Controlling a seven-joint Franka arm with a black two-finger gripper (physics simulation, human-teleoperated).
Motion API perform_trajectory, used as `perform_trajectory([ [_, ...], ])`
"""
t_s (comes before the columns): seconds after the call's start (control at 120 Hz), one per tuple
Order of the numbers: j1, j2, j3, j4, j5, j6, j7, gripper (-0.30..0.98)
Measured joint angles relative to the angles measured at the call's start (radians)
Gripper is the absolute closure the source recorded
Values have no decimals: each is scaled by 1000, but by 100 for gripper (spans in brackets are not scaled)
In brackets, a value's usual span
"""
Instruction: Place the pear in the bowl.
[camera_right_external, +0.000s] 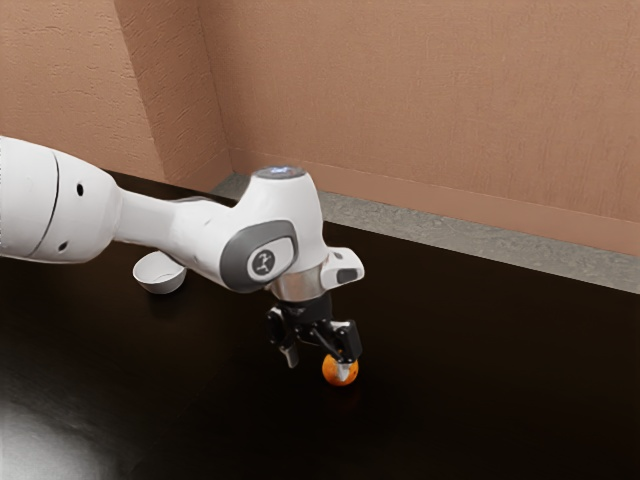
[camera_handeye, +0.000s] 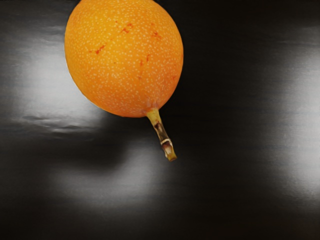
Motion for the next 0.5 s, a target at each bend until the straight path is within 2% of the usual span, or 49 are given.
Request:
perform_trajectory([
  [0.5,22,172,35,122,-2,69,-11,0],
])
